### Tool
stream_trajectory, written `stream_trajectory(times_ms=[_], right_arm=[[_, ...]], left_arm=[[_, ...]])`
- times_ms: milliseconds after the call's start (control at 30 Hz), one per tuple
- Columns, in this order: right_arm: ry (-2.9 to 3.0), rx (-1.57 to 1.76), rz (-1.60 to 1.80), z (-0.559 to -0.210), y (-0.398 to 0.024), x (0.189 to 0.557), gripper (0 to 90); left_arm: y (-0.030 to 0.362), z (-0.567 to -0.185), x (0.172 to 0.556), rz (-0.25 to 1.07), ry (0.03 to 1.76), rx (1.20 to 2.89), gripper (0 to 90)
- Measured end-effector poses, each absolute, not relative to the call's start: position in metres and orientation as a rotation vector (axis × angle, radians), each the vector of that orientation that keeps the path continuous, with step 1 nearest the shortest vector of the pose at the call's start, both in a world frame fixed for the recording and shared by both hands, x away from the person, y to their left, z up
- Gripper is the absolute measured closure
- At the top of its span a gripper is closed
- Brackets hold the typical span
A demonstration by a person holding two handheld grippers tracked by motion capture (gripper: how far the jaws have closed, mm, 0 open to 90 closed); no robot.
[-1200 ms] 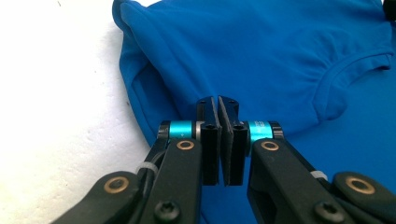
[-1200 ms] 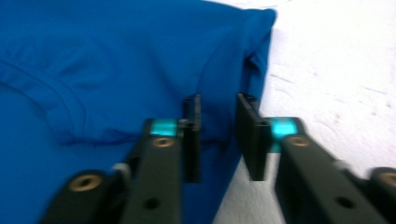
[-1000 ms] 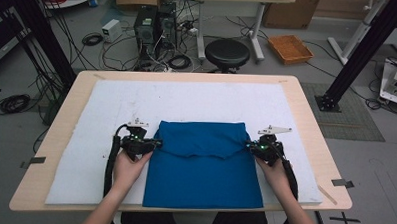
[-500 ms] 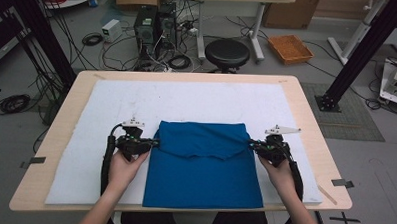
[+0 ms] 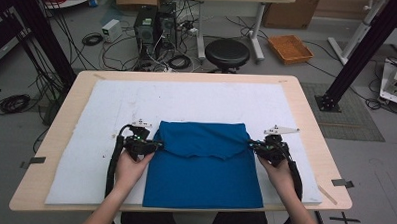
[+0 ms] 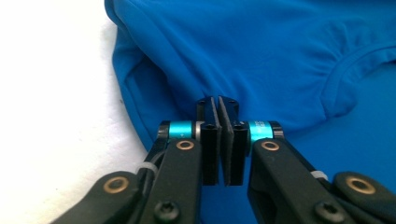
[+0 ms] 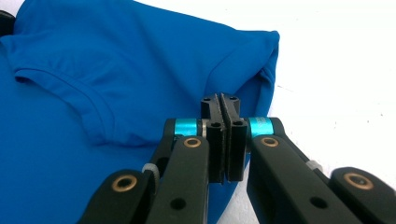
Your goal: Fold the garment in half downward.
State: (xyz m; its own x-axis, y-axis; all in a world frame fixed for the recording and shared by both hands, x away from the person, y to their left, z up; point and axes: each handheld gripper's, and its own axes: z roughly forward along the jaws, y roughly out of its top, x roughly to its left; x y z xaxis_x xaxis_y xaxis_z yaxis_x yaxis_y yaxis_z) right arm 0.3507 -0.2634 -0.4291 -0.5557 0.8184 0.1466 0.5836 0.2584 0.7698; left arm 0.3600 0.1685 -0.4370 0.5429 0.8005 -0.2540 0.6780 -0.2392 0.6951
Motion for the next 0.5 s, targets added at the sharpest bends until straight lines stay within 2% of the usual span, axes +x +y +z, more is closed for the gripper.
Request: stream_trajectory(times_ms=[500], right_arm=[[2.266, 1.276, 1.210, -0.417, -0.267, 0.338, 89.8]], left_arm=[[0.180, -0.413, 0.342, 0.145, 1.121, 1.914, 88.5]])
